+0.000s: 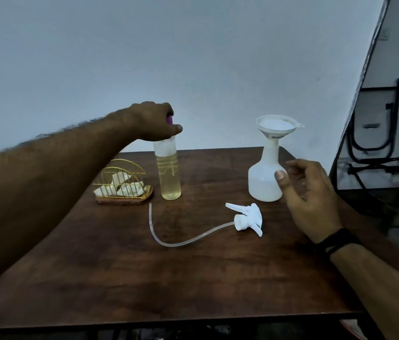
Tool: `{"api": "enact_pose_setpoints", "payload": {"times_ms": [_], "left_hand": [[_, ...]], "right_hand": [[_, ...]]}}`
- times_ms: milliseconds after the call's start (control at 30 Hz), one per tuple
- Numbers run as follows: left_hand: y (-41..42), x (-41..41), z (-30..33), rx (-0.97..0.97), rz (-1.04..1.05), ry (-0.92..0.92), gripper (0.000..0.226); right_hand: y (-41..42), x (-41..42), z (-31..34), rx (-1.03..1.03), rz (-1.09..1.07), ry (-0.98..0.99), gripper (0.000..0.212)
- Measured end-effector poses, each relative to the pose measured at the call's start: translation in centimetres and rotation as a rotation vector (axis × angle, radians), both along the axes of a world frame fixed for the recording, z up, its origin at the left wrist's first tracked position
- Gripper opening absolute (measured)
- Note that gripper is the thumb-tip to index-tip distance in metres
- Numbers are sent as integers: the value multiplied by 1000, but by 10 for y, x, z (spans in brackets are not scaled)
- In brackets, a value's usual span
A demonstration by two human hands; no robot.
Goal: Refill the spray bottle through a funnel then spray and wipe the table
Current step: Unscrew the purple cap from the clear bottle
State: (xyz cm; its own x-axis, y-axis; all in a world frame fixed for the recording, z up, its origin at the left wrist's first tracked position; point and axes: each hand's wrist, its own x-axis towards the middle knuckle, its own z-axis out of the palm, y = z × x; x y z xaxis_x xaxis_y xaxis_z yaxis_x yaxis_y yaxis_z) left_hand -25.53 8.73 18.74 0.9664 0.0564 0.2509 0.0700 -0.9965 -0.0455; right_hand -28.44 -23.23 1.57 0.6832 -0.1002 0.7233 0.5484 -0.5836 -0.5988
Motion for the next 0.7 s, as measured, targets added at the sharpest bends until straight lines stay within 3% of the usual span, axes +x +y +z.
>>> {"api": "enact_pose_setpoints", "payload": {"times_ms": [67, 167, 233, 367, 433, 500, 700], "left_hand": [[2, 2, 4, -39, -28, 7, 53], [-5, 1, 7, -1, -125, 15, 48], [-13, 0, 9, 21, -215, 31, 46], [-30, 1, 8, 30, -329, 54, 46], [-36, 1, 6, 64, -355, 54, 47], [-40, 2, 7, 126, -364, 60, 47], [-33, 4, -1, 212, -303, 67, 52]], "right_hand": [[16, -8, 3, -36, 58, -60, 30], [45, -16, 9, -72, 180, -34, 34], [70, -15, 19, -91, 263, 52, 48], [116, -2, 47, -83, 384, 341, 96], [136, 12, 58, -3, 478, 423, 106], [154, 31, 65, 127, 561, 461, 98], [186, 58, 46, 390, 586, 436, 49]]}}
